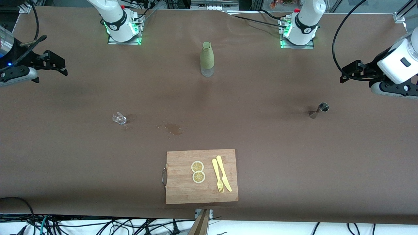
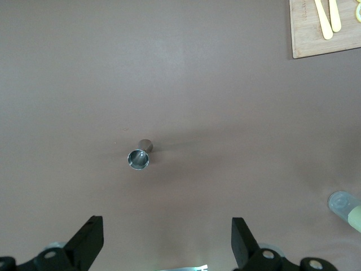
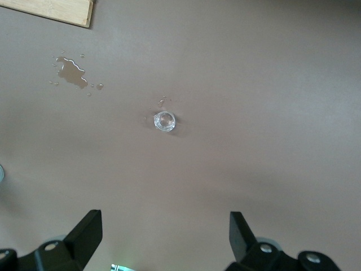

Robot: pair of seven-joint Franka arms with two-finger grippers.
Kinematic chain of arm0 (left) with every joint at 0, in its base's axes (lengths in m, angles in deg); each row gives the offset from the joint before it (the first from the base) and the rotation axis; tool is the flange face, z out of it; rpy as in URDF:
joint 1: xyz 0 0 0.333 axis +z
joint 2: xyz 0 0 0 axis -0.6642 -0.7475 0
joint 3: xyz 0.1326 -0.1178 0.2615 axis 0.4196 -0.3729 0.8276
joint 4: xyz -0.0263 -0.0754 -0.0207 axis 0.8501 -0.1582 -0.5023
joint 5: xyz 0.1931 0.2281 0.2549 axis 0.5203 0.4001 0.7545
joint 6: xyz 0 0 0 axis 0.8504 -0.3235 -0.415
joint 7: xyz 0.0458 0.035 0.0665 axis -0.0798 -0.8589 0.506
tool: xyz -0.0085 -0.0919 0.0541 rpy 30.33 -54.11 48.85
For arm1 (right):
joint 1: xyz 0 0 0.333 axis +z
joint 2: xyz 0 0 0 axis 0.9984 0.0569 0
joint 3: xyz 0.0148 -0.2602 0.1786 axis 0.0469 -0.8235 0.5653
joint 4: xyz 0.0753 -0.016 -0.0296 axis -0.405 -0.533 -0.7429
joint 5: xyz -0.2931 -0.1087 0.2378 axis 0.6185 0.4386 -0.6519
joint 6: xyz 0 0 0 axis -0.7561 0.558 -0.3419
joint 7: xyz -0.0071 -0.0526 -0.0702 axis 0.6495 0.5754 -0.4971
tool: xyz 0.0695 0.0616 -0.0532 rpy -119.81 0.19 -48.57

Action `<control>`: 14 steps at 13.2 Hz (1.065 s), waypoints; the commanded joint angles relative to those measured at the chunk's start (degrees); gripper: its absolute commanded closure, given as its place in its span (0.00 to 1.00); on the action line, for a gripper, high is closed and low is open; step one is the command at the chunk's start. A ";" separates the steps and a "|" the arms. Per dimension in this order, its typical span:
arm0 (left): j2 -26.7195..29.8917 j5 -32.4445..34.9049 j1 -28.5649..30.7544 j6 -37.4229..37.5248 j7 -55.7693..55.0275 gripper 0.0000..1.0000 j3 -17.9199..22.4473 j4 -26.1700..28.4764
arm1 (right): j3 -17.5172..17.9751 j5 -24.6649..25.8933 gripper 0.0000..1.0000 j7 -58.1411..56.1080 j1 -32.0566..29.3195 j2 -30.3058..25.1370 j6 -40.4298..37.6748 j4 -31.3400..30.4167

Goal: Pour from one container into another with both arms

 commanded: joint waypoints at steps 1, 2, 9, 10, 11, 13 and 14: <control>0.02 0.55 0.01 -0.51 0.14 0.00 -0.06 -0.13 | -0.45 -0.75 0.00 -1.62 -0.13 -0.60 0.03 -0.29; 0.02 0.55 0.01 -0.51 0.23 0.00 0.02 -0.13 | -0.45 -0.83 0.00 -1.62 -0.13 -0.60 0.03 -0.29; 0.02 0.46 0.19 -0.51 0.31 0.00 0.03 -0.13 | -0.45 -0.83 0.00 -1.71 -0.13 -0.60 0.12 -0.29; 0.02 0.46 0.19 -0.51 0.23 0.00 0.03 -0.13 | -0.45 -0.75 0.00 -1.62 -0.13 -0.60 0.03 -0.29; -0.07 0.46 0.19 -0.51 0.23 0.00 0.03 -0.13 | -0.45 -0.75 0.00 -1.62 -0.13 -0.60 0.03 -0.29; -0.50 0.46 0.19 -0.51 0.14 0.00 0.03 -1.09 | -0.45 -0.83 0.00 -1.62 -0.13 -0.60 0.12 -0.29; -1.12 0.55 0.19 -0.33 0.14 0.00 0.03 -1.71 | -0.45 -0.83 0.00 -1.62 -0.13 -0.60 0.03 -0.29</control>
